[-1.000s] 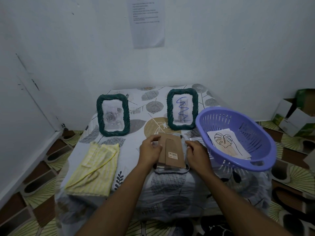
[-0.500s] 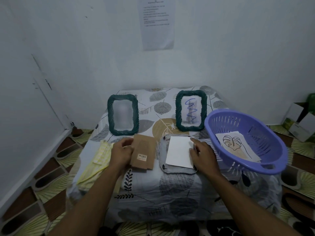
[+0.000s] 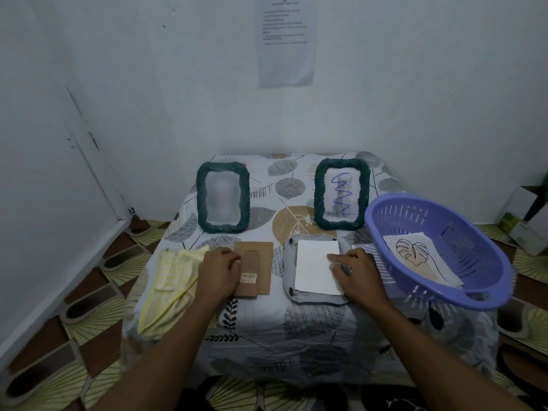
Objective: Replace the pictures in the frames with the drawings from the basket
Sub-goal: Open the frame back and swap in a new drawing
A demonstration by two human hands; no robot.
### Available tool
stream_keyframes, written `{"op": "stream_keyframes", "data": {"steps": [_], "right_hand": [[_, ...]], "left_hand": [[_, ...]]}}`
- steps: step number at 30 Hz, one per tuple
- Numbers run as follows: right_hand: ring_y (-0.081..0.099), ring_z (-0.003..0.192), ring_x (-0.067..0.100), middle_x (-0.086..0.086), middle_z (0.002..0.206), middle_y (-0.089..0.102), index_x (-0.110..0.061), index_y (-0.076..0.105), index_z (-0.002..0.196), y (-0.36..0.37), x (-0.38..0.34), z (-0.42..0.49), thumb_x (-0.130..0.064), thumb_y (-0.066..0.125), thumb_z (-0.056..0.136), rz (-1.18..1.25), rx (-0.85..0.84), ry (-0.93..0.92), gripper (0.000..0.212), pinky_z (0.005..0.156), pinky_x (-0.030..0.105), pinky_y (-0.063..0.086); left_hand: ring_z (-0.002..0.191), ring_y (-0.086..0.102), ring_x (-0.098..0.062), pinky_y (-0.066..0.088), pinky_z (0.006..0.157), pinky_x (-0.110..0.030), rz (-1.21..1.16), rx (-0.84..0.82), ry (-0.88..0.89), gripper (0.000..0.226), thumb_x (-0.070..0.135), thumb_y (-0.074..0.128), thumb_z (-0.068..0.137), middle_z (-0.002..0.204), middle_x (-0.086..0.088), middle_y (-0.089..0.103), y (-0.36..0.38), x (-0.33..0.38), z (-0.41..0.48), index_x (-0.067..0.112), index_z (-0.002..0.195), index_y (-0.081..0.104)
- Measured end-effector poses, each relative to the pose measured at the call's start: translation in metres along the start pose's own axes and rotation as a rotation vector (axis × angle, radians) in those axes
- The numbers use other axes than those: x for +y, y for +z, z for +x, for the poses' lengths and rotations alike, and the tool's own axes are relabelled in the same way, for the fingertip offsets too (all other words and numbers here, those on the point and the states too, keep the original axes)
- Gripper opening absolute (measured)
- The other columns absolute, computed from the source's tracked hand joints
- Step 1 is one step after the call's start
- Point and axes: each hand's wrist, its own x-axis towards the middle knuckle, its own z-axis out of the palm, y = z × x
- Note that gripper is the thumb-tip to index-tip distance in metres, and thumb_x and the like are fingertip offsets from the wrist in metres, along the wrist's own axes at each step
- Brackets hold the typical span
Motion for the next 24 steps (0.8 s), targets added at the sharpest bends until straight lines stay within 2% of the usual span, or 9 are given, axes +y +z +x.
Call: {"op": "stream_keyframes", "data": {"steps": [3, 6, 9, 17, 24], "right_hand": [[0.049, 0.098, 0.025, 0.002, 0.099, 0.052, -0.024, 0.072, 0.114, 0.000, -0.003, 0.000, -0.025, 0.061, 0.089, -0.029, 0.000, 0.010, 0.027, 0.087, 0.036, 0.045], [0.045, 0.100, 0.024, 0.000, 0.103, 0.053, -0.032, 0.071, 0.113, 0.004, -0.007, 0.000, -0.030, 0.058, 0.090, -0.080, -0.006, 0.019, 0.027, 0.088, 0.037, 0.043], [0.043, 0.104, 0.021, -0.004, 0.110, 0.053, -0.042, 0.068, 0.114, 0.008, -0.013, 0.001, -0.037, 0.053, 0.091, -0.158, -0.037, 0.053, 0.028, 0.089, 0.037, 0.040], [0.042, 0.104, 0.020, -0.005, 0.110, 0.052, -0.046, 0.065, 0.113, 0.017, -0.015, 0.005, -0.041, 0.051, 0.089, -0.210, -0.025, 0.090, 0.028, 0.081, 0.036, 0.030], [0.041, 0.101, 0.018, -0.007, 0.107, 0.053, -0.048, 0.066, 0.110, 0.015, -0.014, 0.005, -0.038, 0.050, 0.091, -0.175, -0.023, 0.090, 0.027, 0.082, 0.036, 0.029]], "left_hand": [[0.108, 0.057, -0.024, 0.045, 0.092, -0.039, 0.052, -0.021, 0.046, 0.030, 0.037, 0.056, 0.091, 0.117, -0.002, 0.066, -0.002, -0.005, -0.001, 0.018, 0.105, 0.074], [0.113, 0.057, -0.023, 0.044, 0.097, -0.039, 0.101, -0.053, 0.097, 0.042, 0.046, 0.060, 0.087, 0.124, -0.004, 0.064, -0.003, -0.010, -0.001, 0.016, 0.114, 0.070], [0.111, 0.059, -0.021, 0.045, 0.098, -0.036, 0.110, -0.075, 0.145, 0.052, 0.053, 0.056, 0.081, 0.122, -0.004, 0.066, -0.009, -0.014, 0.004, 0.016, 0.114, 0.070], [0.110, 0.058, -0.018, 0.041, 0.094, -0.028, 0.085, -0.116, 0.240, 0.049, 0.050, 0.061, 0.082, 0.120, -0.003, 0.065, -0.012, -0.020, 0.014, 0.014, 0.114, 0.069], [0.107, 0.059, -0.020, 0.045, 0.095, -0.034, 0.093, -0.096, 0.273, 0.046, 0.047, 0.060, 0.082, 0.119, -0.004, 0.065, -0.011, -0.019, 0.015, 0.013, 0.112, 0.070]]}}
